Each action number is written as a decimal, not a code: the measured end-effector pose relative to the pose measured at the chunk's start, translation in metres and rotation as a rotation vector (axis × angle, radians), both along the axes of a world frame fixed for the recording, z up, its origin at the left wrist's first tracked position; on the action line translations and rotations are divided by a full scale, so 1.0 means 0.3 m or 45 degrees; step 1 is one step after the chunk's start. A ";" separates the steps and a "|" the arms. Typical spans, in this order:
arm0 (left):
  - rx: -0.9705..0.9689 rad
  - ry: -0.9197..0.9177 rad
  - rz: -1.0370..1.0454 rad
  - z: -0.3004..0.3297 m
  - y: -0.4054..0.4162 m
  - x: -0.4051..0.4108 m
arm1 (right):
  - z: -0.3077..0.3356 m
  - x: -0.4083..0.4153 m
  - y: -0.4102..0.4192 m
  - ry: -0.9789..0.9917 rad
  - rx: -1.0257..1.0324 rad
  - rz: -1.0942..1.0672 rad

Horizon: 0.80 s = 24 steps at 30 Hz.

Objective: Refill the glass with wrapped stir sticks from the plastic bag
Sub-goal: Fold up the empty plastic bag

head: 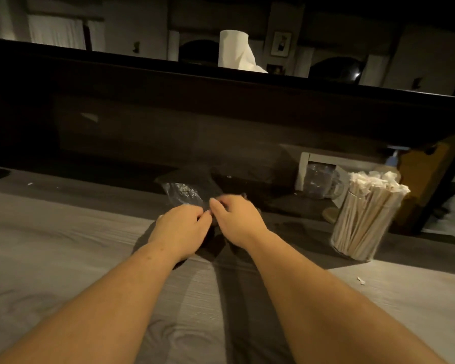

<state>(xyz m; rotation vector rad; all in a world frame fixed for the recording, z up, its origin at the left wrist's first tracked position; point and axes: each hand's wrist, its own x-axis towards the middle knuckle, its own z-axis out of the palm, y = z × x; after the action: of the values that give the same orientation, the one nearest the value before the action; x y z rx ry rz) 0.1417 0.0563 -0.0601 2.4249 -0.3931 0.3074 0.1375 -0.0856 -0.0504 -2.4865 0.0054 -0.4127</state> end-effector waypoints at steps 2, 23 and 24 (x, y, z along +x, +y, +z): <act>-0.041 0.045 -0.027 0.003 0.001 -0.014 | -0.029 -0.019 -0.009 -0.009 -0.039 -0.067; -0.699 0.090 -0.173 0.010 0.052 -0.055 | -0.019 -0.208 -0.170 0.198 0.148 -0.191; -0.742 0.076 -0.199 0.012 0.052 -0.049 | -0.017 -0.206 -0.168 0.165 0.282 -0.131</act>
<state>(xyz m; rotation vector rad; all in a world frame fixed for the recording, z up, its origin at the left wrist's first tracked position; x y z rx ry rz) 0.1271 0.0719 -0.0566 1.8188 -0.3983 0.2394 0.0756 -0.1360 -0.0555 -2.2954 0.2203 -0.2768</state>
